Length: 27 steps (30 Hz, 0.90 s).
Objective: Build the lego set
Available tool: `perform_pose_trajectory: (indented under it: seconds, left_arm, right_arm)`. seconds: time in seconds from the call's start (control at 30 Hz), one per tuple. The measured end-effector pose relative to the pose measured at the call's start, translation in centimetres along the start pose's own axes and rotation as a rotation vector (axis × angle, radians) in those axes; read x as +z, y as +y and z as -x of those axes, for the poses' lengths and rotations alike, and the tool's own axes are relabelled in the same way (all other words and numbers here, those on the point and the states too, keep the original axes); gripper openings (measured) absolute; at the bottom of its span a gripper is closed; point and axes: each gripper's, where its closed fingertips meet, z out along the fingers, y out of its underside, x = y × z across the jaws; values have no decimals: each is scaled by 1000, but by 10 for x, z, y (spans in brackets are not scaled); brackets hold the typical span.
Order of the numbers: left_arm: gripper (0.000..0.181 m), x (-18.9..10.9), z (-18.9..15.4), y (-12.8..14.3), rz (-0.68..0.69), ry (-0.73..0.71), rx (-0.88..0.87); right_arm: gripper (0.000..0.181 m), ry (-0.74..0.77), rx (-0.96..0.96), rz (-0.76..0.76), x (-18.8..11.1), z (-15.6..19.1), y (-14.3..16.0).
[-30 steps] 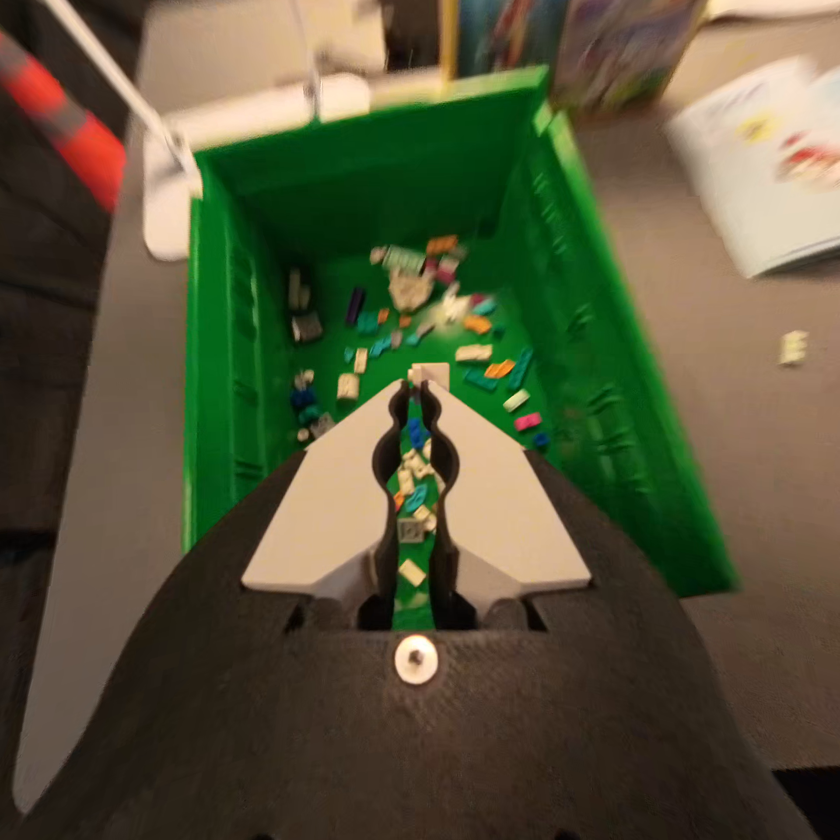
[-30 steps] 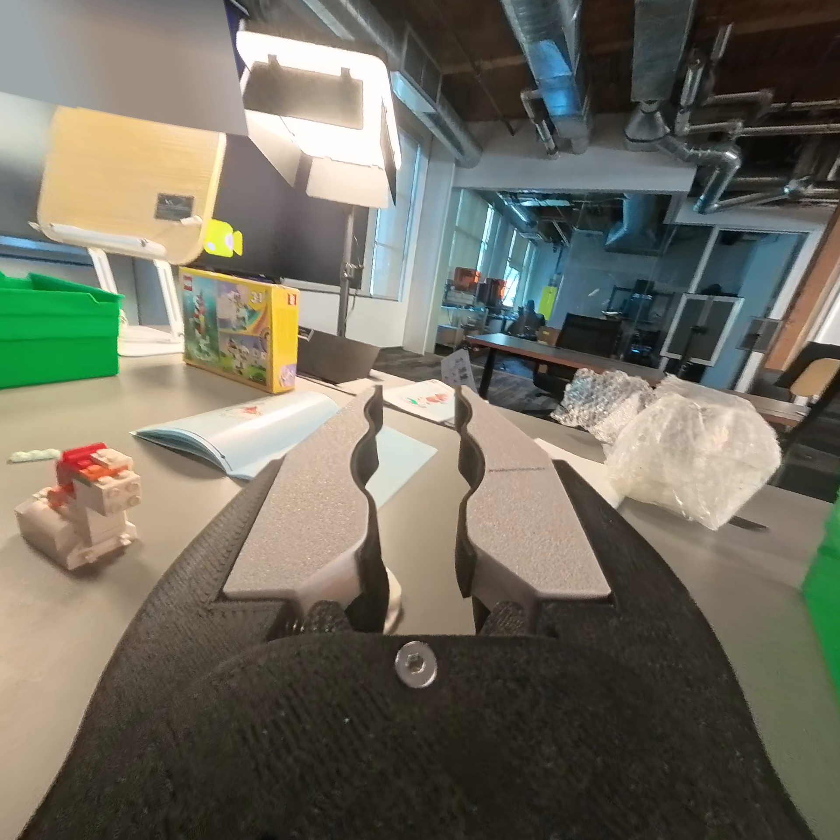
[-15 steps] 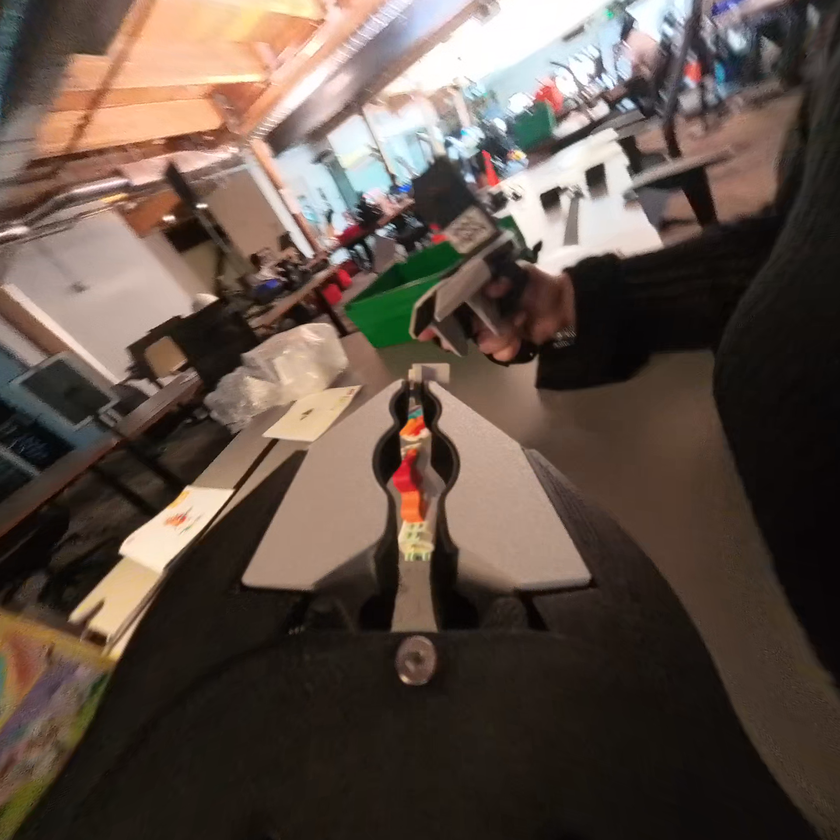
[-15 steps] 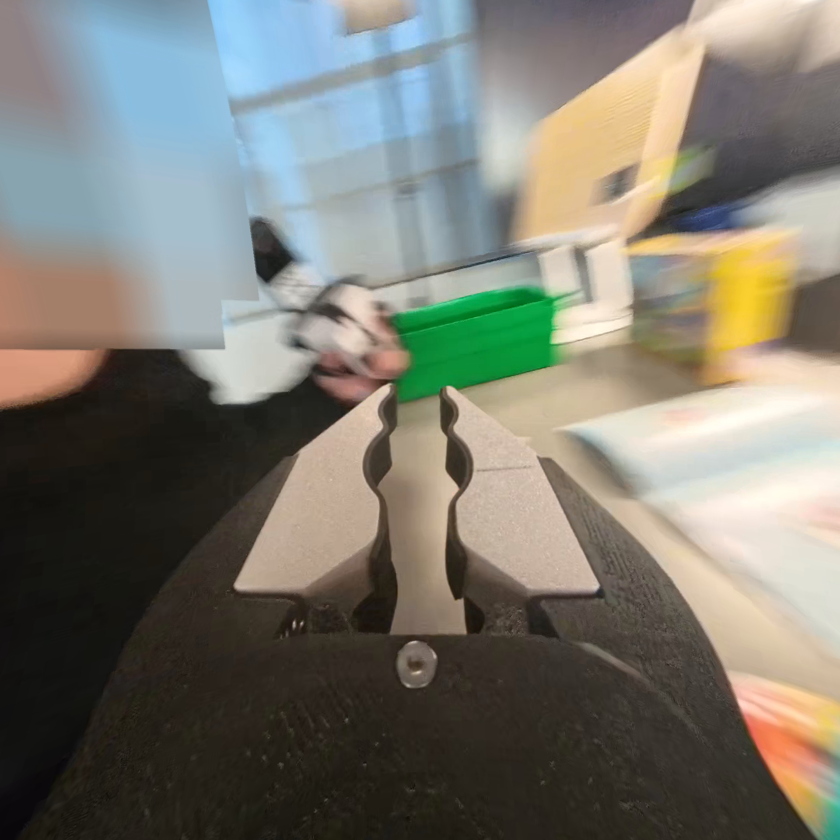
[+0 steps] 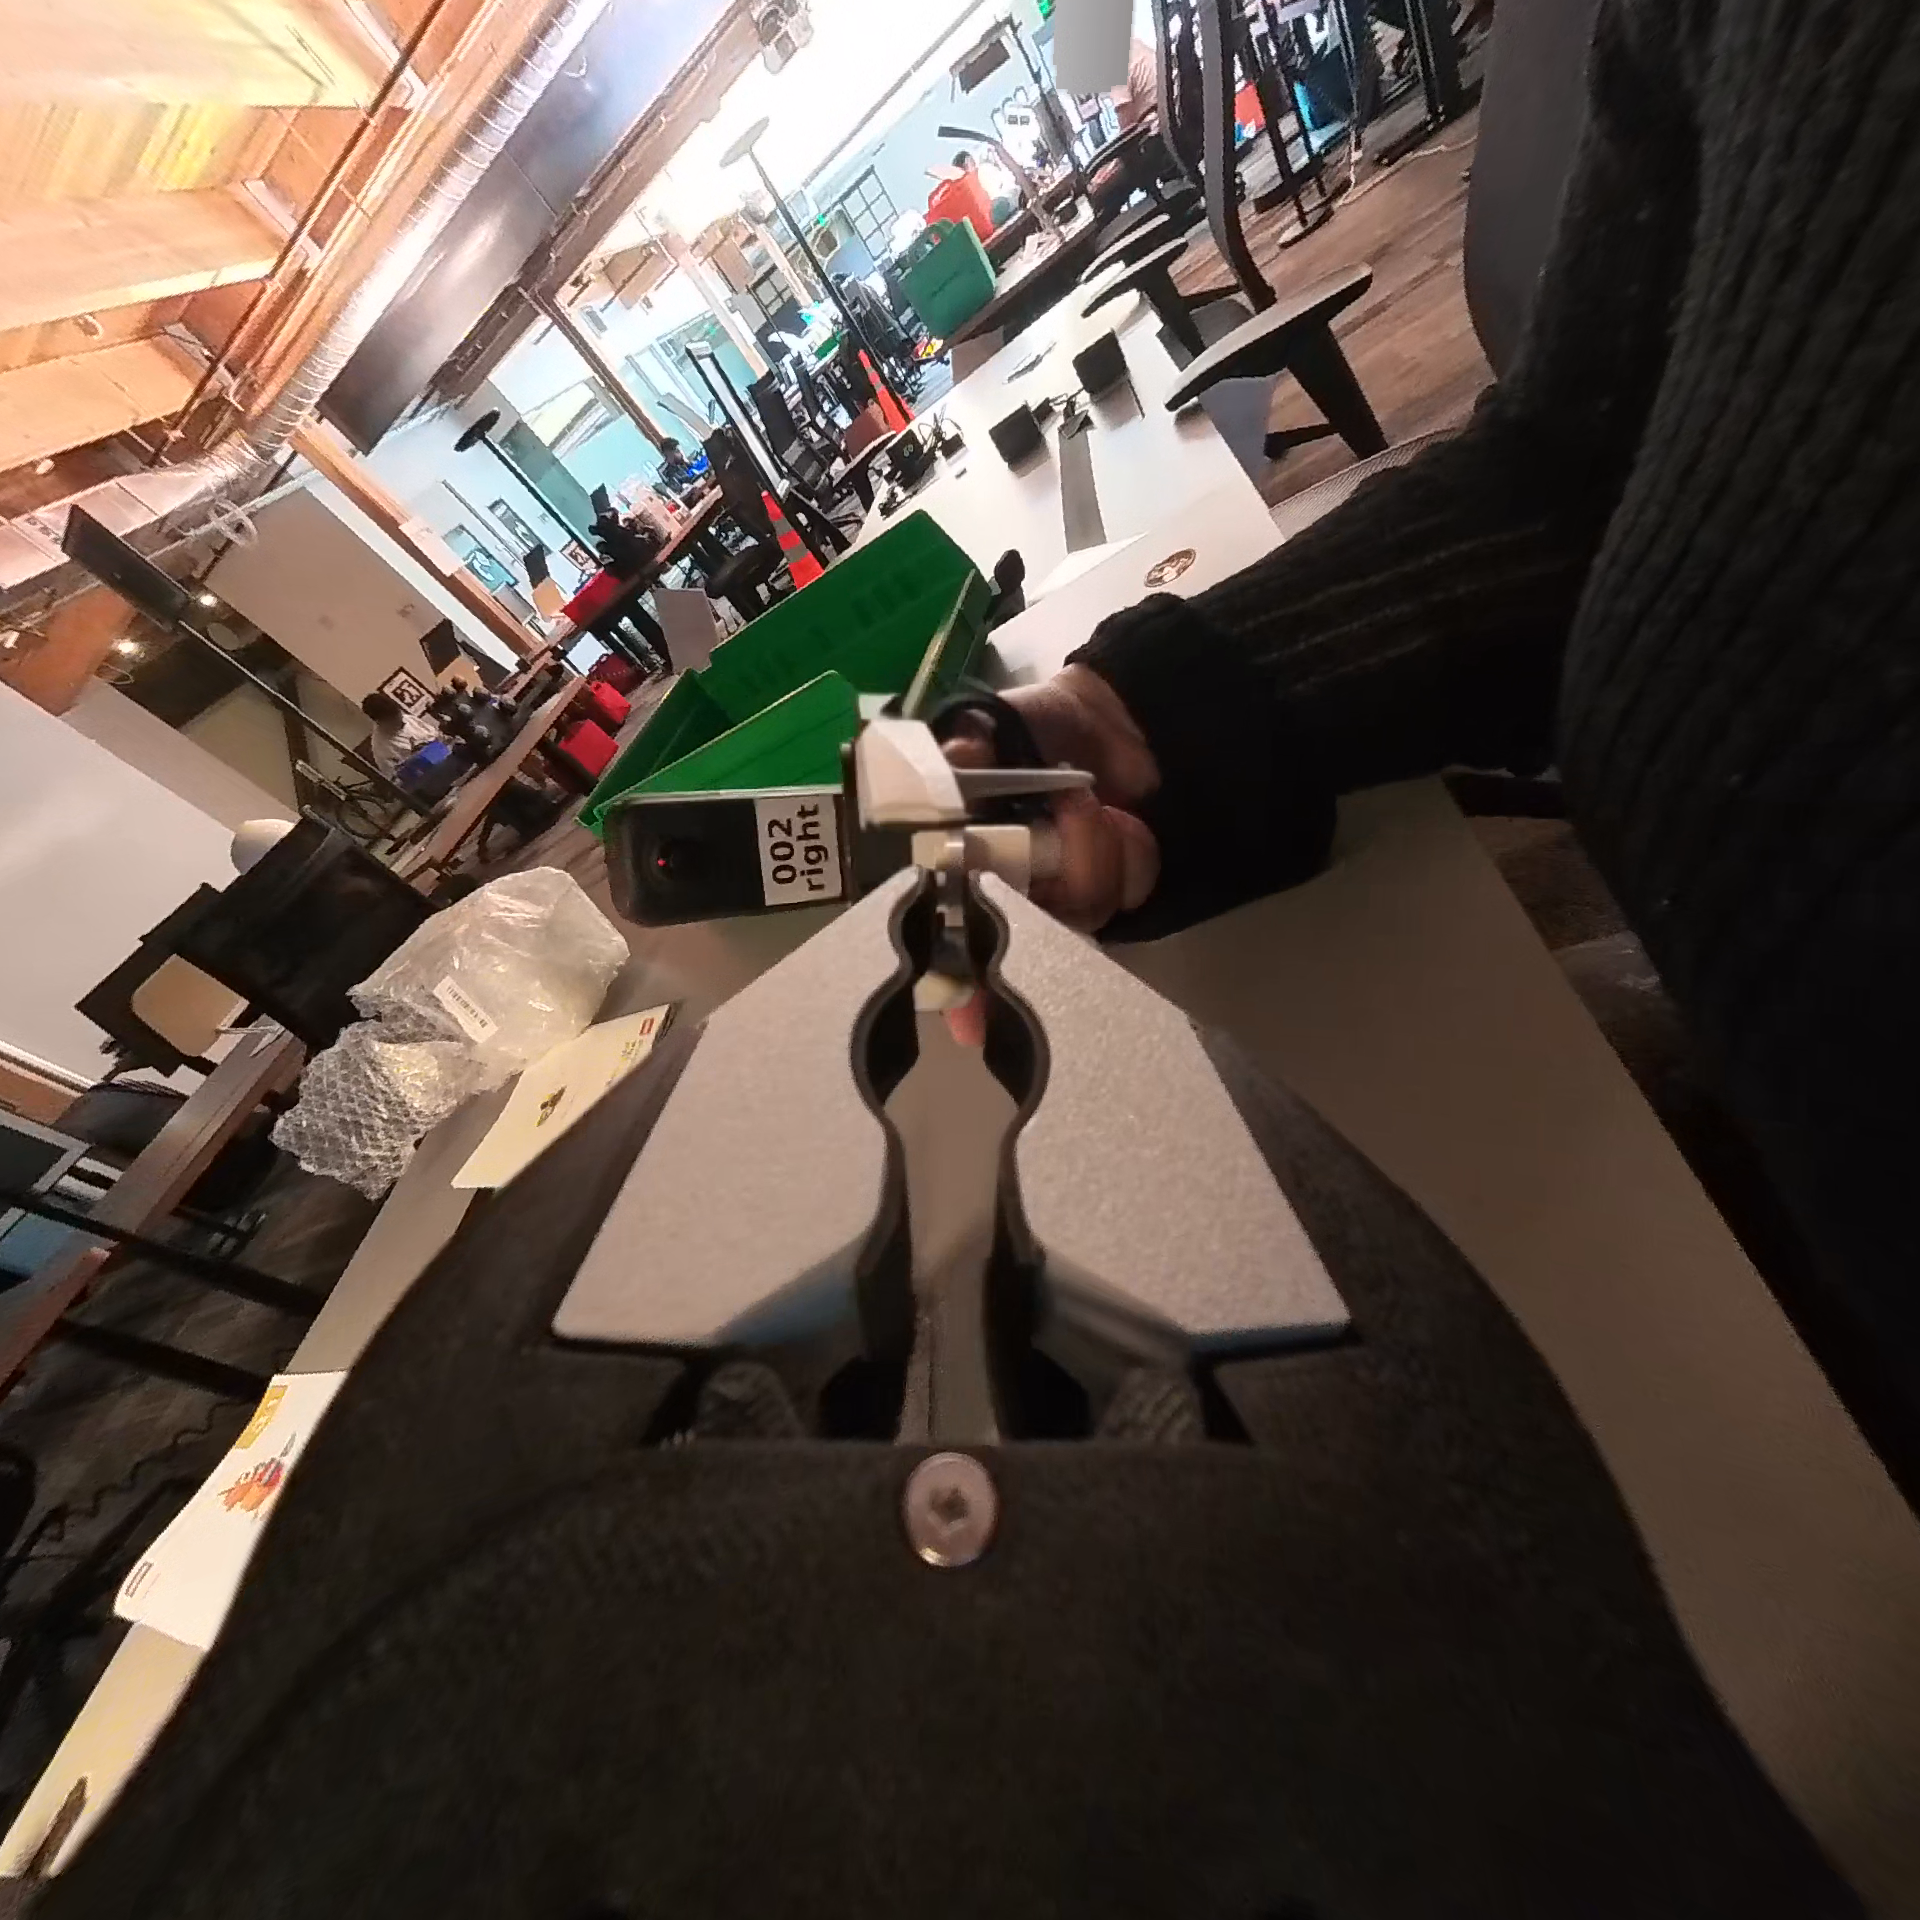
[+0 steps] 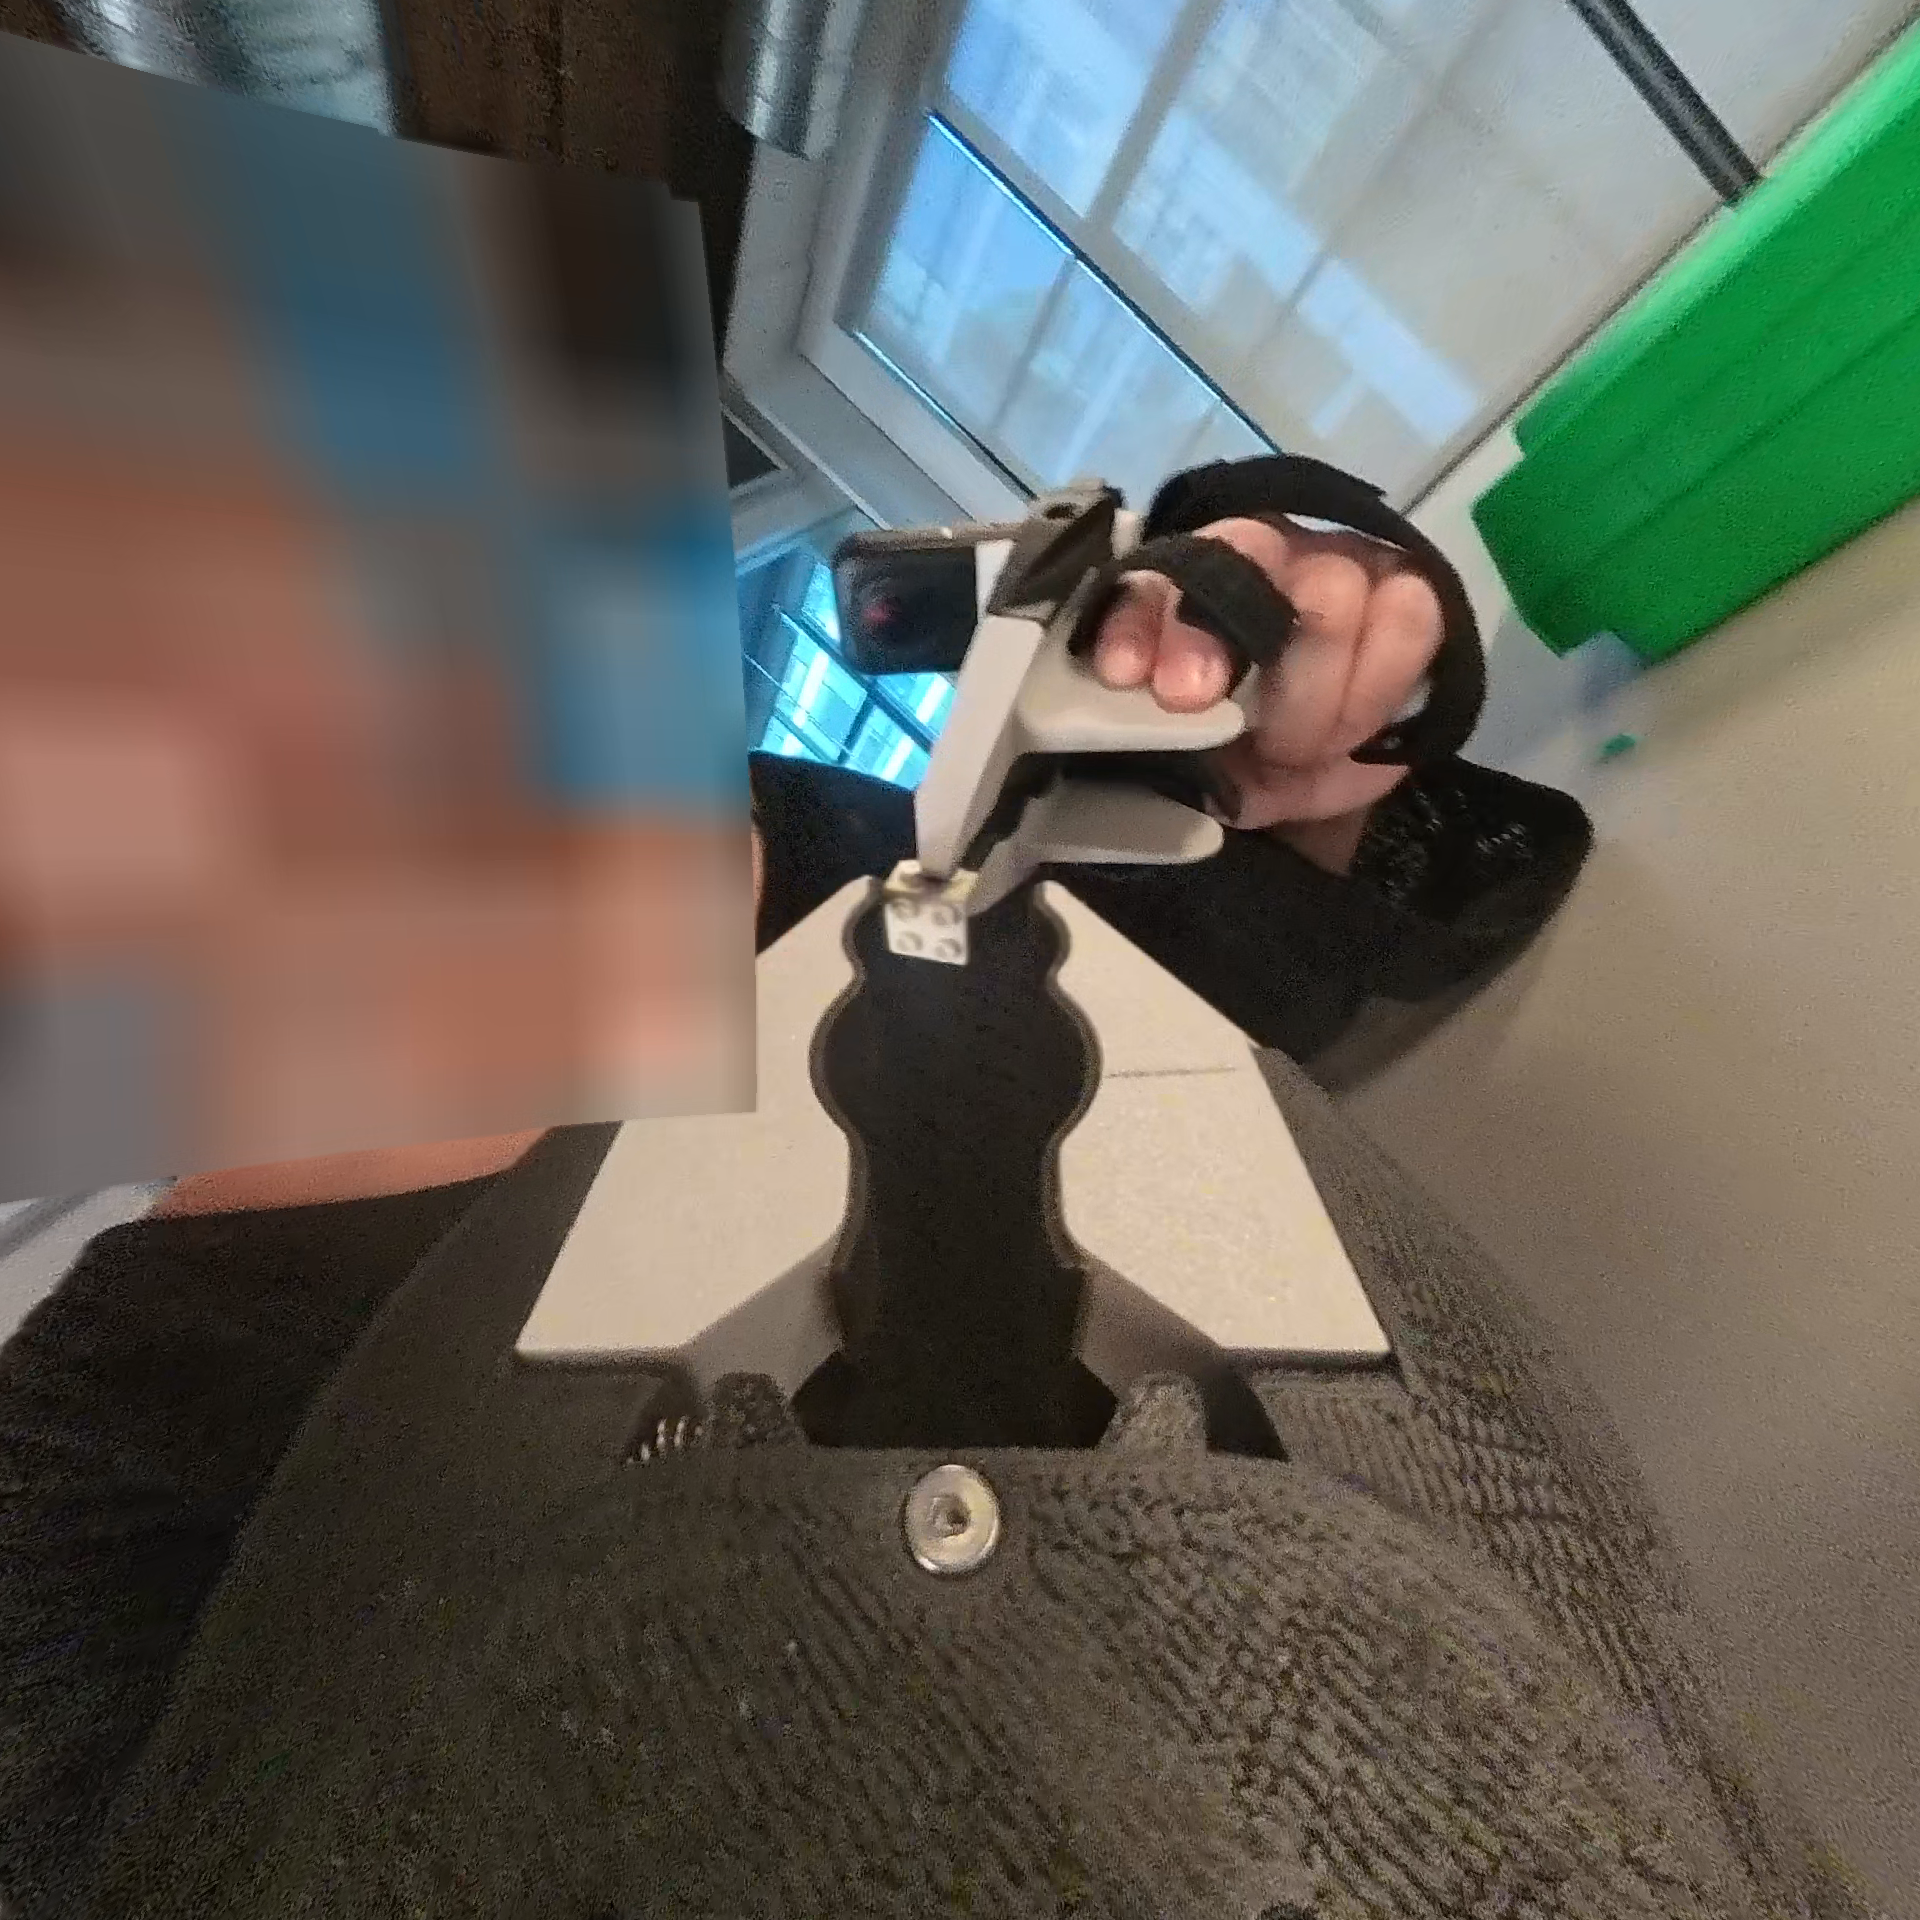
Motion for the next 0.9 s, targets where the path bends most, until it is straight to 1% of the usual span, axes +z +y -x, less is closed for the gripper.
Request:
perform_pose_trajectory:
  seconds: [0.03, 0.1, 0.23, 0.3, 0.33, 0.37, 0.47, 0.53, 0.6, 0.63, 0.7, 0.8, 0.9]
  left_arm:
    - [4, 0, 0, 1, 6, 2, 2]
    - [4, -1, 1, 3, 39, -1, 0]
    - [4, 1, 3, 6, 90, 11, 25]
    - [4, 3, 10, 12, 108, -3, -37]
    - [6, 4, 15, 19, 134, -17, -107]
    - [12, 4, 22, 31, 172, -37, -186]
    - [28, -2, 38, 81, 322, -79, -428]
    - [39, -5, 45, 113, 391, -102, -550]
    - [54, -4, 46, 140, 451, -90, -652]
    - [58, -2, 43, 148, 469, -66, -701]
    - [65, 4, 38, 156, 468, -10, -771]
    - [65, 6, 31, 165, 494, 36, -834]
    - [66, 6, 19, 164, 518, 76, -902]
  right_arm:
    - [28, 10, 4, 9, 1, -2, 2]
    - [15, -23, 12, 22, 3, 2, 4]
    - [15, -4, -15, 26, 1, 1, 4]
    - [15, 38, -52, 11, -3, -3, 0]
    - [14, 82, -79, -5, -8, -8, -5]
    - [14, 151, -111, -14, -13, -15, -8]
    - [14, 427, -261, -58, -40, -43, -25]
    - [14, 564, -351, -112, -60, -51, -40]
    - [14, 681, -439, -120, -75, -56, -47]
    - [14, 728, -477, -110, -80, -58, -48]
    - [14, 806, -540, -79, -85, -64, -49]
    - [14, 886, -607, -16, -86, -72, -46]
    - [14, 956, -657, 46, -88, -82, -42]
